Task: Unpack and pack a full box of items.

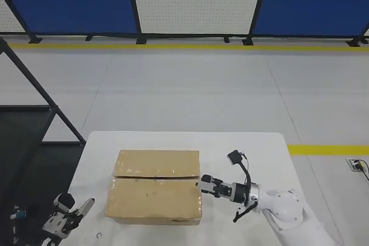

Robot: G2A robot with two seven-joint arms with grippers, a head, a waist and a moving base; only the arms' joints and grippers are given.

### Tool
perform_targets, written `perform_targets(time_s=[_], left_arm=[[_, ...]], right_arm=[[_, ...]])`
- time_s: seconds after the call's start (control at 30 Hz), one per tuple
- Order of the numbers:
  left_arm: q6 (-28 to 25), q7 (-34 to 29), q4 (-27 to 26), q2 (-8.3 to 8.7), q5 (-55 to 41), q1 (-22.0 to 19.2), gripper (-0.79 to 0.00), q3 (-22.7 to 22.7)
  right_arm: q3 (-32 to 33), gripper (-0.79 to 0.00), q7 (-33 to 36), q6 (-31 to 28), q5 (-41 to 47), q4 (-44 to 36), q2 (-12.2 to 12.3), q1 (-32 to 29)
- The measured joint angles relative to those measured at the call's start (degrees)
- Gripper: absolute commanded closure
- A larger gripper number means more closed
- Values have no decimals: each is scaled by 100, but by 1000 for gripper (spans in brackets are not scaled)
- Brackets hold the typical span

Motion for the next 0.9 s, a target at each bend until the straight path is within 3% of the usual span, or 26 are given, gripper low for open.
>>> perform_targets(time_s=[0.43, 0.63, 0.9], left_arm=[[0, 0, 0, 0, 0, 0, -785, 0], [0, 0, 0, 0, 0, 0, -785, 0], [0, 0, 0, 0, 0, 0, -785, 0]], right_arm=[[370, -785, 1350, -667, 1000, -1031, 175, -698], [387, -785, 1743, -880, 781, -1482, 259, -1100], [110, -785, 1703, -812, 162, -1472, 293, -1286]])
